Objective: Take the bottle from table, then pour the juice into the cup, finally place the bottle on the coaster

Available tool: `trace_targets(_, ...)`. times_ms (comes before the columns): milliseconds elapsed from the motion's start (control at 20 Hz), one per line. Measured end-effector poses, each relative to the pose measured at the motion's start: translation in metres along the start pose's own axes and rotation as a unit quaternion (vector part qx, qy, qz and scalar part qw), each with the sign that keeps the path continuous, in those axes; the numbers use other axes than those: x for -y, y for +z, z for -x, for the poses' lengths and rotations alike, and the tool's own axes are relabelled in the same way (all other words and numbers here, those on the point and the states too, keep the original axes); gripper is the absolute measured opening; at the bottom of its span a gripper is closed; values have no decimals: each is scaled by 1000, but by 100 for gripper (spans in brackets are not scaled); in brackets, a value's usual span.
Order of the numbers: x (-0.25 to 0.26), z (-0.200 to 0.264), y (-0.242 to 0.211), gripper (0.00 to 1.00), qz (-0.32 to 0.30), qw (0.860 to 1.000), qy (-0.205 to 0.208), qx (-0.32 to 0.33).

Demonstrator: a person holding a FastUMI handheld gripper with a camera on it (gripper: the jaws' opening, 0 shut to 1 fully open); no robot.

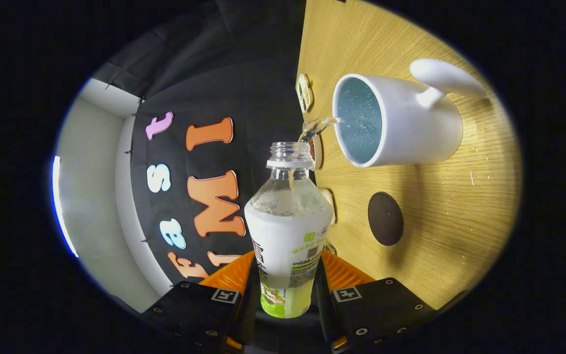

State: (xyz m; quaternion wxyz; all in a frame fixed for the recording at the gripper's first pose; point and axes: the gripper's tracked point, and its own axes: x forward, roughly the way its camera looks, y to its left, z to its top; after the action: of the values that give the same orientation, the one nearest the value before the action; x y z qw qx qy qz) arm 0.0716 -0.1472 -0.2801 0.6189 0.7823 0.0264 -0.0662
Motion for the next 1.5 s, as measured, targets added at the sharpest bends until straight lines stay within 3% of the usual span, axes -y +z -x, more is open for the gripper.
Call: trace_targets(1500, -6, -2, -3, 54, -115, 992, 55, 11)
